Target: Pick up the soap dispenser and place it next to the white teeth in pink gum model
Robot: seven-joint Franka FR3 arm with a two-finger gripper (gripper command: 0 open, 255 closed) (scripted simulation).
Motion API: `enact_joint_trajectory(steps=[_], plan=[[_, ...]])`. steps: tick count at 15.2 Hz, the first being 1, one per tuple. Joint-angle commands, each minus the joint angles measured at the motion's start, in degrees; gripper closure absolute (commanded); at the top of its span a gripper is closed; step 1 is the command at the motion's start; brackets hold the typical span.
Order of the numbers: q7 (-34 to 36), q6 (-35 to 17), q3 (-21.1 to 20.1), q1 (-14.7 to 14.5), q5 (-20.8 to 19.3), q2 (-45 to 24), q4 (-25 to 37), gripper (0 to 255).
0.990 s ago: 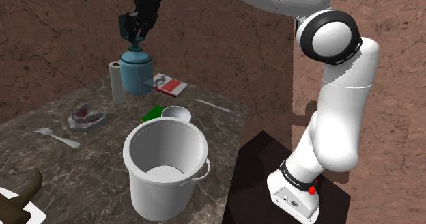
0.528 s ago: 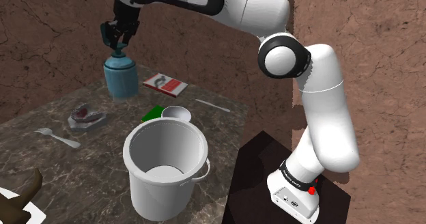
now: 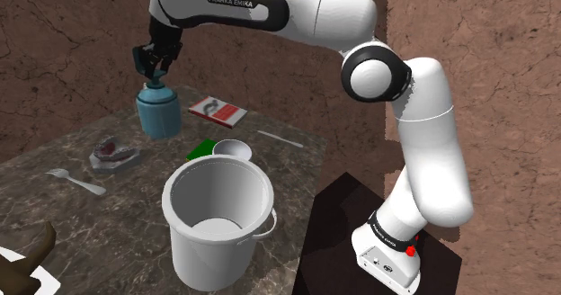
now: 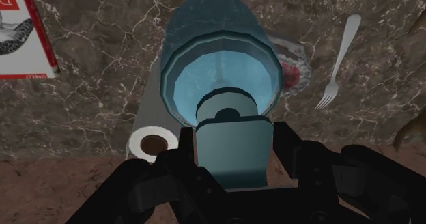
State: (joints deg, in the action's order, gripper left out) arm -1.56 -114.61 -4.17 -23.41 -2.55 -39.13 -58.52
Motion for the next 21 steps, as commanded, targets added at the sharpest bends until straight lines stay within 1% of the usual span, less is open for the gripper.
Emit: enact_joint_trajectory(steps=[1, 7, 14, 21], plan=[[0.02, -1.79, 0.00, 0.07, 0.00, 0.31, -1.98, 255], [0.09, -6.47, 0.03, 0.20, -0.04, 0.40, -6.74, 255], [0.18, -11.38, 0.10, 0.27, -0.13, -0.35, -10.91, 255], [0.18, -11.38, 0.10, 0.27, -0.13, -0.35, -10.91, 255]])
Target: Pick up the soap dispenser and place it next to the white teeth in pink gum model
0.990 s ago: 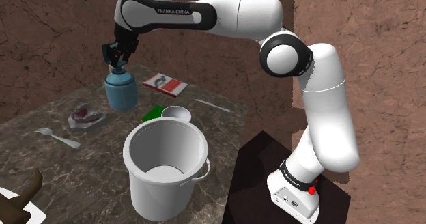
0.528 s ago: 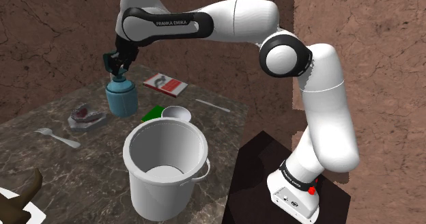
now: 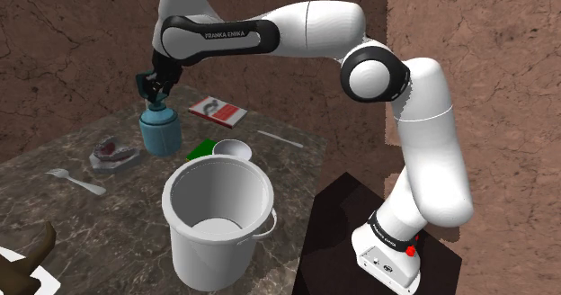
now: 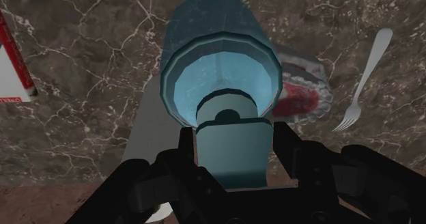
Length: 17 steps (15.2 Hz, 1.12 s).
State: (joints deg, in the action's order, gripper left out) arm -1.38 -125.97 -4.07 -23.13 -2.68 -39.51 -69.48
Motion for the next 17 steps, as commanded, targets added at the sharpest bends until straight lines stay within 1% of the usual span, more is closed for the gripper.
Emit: enact_joint_trajectory(steps=[1, 2, 7, 11, 17], plan=[[0.00, -0.02, 0.00, 0.00, 0.00, 0.03, 0.05, 255], [0.01, -0.01, 0.00, -0.01, 0.00, 0.01, 0.08, 0], [0.00, -0.02, 0.00, 0.00, 0.00, 0.03, 0.05, 0], [-0.11, 3.83, -0.18, 0.22, 0.26, 4.83, -0.89, 0], [-0.11, 3.83, -0.18, 0.22, 0.26, 4.83, -0.89, 0]])
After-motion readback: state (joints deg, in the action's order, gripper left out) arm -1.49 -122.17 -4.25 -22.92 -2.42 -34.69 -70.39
